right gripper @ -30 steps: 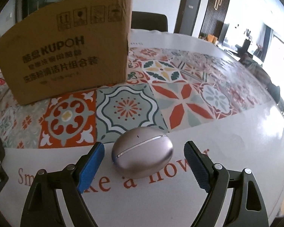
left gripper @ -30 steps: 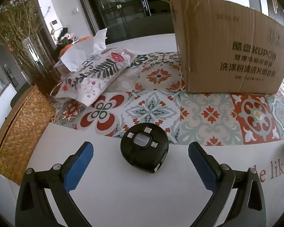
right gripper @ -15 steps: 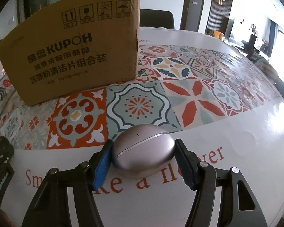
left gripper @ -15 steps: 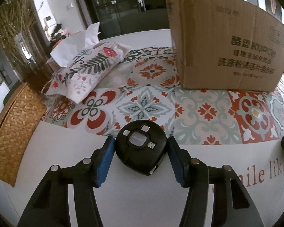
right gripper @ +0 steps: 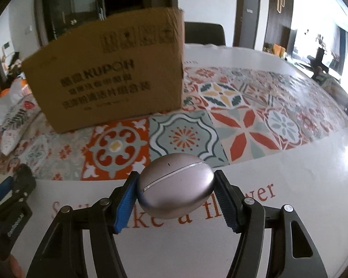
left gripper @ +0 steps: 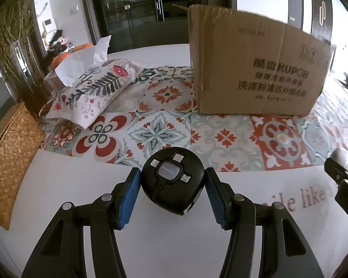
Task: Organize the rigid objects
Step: 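Grasp the black round gadget with the left gripper while the right gripper grasps the silver egg light, then lift both held objects and carry them over the cardboard box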
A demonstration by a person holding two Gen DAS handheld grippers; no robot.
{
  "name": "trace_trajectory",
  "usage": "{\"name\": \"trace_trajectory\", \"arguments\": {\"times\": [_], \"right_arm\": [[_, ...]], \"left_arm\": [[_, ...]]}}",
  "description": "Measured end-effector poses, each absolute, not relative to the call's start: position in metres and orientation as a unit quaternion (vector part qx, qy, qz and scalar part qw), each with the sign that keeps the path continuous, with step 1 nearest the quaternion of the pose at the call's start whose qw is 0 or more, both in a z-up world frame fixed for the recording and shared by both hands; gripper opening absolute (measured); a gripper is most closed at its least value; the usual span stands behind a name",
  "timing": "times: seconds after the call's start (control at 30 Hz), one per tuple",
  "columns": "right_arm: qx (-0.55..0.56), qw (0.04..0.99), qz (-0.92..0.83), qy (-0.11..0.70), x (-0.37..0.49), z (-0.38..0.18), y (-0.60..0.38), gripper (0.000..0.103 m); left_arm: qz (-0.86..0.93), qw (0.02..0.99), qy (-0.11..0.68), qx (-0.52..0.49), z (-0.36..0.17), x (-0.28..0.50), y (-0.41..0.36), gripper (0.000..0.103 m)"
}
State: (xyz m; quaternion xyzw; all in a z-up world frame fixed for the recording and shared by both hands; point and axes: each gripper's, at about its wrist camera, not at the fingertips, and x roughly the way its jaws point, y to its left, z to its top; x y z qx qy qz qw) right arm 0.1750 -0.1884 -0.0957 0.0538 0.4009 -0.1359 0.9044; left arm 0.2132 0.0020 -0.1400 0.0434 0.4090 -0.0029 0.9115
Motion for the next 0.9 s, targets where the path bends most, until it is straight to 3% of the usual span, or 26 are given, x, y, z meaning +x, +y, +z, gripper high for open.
{"name": "trace_trajectory", "arguments": {"times": [0.9], "right_arm": [[0.063,0.938,-0.076,0.332,0.150,-0.020,-0.186,0.064]], "left_arm": [[-0.053,0.938,0.341,0.031,-0.062,0.188,-0.007,0.055]]}}
